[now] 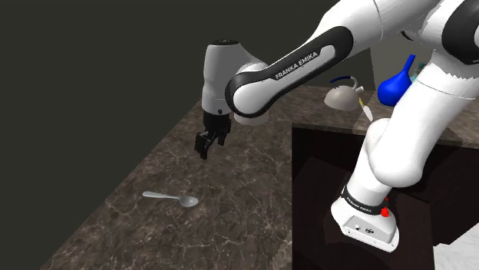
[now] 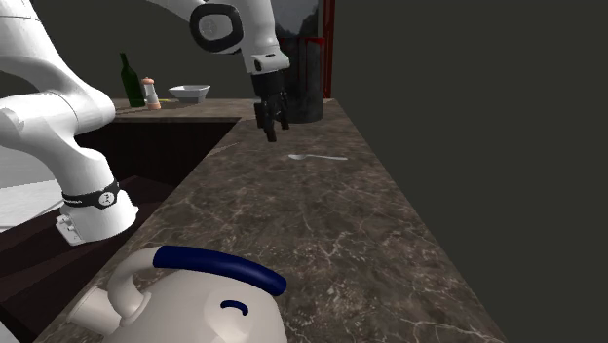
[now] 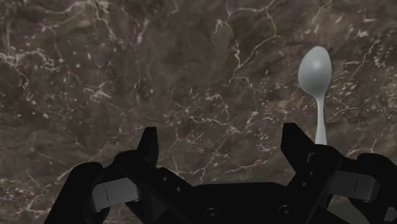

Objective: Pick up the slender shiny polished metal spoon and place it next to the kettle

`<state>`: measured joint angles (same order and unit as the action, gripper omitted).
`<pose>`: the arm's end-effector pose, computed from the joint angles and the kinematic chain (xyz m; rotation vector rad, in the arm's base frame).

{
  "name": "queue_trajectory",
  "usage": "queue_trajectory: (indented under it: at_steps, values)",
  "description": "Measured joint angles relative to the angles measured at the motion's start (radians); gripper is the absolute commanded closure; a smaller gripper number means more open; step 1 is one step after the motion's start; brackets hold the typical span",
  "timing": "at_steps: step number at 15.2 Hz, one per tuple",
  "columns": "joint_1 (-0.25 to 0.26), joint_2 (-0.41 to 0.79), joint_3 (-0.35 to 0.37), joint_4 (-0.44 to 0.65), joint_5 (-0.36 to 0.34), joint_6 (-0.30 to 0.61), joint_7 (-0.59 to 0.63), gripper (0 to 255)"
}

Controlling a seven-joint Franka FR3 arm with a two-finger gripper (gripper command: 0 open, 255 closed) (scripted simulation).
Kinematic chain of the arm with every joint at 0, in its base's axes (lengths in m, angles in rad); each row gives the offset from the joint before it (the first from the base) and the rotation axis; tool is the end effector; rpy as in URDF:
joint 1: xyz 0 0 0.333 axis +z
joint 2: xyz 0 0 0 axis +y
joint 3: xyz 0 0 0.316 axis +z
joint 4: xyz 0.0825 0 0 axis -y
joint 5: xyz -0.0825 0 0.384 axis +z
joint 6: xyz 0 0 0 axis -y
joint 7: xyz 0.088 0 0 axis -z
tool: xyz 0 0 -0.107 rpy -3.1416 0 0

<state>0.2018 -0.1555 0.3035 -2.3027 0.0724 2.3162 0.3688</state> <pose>0.4400 0.2478 0.4235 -3.0520 -0.1406 -0.2191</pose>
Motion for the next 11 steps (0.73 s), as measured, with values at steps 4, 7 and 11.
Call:
queue_trajectory:
  at_steps: [4, 7, 11]
  values:
    - [0.022, 0.117, 0.041, 0.062, -0.045, 0.077, 0.057, 0]
    - [0.039, 0.223, 0.057, 0.133, -0.097, 0.125, 0.097, 0]
    - [0.083, 0.359, 0.068, 0.244, -0.179, 0.165, 0.167, 0]
